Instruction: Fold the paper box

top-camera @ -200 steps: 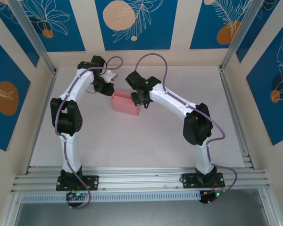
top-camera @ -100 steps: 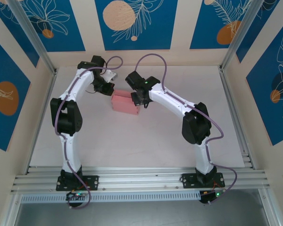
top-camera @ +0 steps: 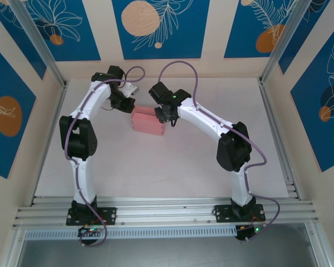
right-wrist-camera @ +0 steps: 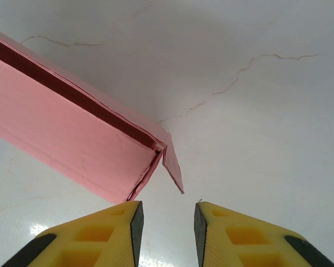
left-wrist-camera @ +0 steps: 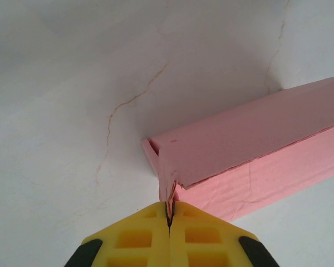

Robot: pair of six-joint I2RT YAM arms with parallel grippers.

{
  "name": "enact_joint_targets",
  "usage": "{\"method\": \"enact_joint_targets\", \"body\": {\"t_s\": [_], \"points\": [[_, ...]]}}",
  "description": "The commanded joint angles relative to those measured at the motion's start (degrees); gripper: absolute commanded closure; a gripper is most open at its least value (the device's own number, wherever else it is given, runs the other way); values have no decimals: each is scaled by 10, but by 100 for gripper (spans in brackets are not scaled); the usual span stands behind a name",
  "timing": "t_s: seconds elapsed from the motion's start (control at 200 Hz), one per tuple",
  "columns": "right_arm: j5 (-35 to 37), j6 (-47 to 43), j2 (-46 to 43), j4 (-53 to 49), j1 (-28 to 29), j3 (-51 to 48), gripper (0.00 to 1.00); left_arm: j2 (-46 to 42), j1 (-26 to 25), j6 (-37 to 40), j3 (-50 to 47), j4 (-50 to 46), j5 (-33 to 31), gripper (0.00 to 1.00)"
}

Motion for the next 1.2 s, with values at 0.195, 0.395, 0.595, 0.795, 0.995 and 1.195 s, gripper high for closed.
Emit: {"method": "enact_joint_targets", "body": {"t_s": [0.195, 0.395, 0.595, 0.795, 0.995, 1.195], "points": [[-23, 1, 29, -9, -17, 29, 68, -18, -6, 5, -6, 1, 12, 97], [-53, 4, 38, 2, -16, 35, 76, -17, -7, 2, -11, 4, 15, 97], [-66, 14, 39, 8, -10, 40, 89, -20, -7, 0, -14, 6, 15, 97], [-90, 29, 34, 19, -3, 42, 90, -26, -9, -3, -25, 17, 19, 99], [-109, 41, 35, 33, -5, 45, 92, -39, -13, -8, -61, 46, 20, 100], [-123, 57, 36, 49, -9, 41, 95, -64, -20, -17, -121, 102, 23, 100]]}}
